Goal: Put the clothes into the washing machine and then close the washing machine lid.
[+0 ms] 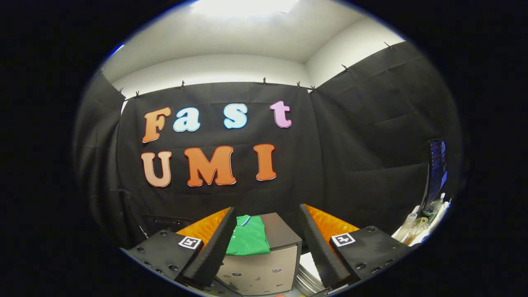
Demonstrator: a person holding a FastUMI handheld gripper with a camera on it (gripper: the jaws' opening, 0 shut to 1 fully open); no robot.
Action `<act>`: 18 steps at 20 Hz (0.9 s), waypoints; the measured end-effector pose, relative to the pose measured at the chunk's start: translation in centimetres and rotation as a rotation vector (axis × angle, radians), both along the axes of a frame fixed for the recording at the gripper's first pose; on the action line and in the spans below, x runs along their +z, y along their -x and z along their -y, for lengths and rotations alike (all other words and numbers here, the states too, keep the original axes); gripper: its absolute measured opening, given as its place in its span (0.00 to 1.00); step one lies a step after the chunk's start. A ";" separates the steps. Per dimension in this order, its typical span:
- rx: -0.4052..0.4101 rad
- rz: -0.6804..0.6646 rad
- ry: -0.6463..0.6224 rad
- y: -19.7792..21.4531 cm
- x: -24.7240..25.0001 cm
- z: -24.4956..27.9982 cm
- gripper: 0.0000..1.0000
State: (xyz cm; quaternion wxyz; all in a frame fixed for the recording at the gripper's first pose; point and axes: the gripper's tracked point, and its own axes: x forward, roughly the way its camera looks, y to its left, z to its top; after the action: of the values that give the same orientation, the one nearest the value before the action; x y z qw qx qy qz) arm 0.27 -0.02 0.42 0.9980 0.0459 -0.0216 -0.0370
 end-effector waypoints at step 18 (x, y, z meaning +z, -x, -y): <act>0.221 -0.225 0.024 -13.2 -0.2 -8.7 1.00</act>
State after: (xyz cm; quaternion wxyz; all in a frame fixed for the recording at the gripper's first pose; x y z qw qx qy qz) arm 13.44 8.65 0.21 0.9926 0.0316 0.0949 0.0686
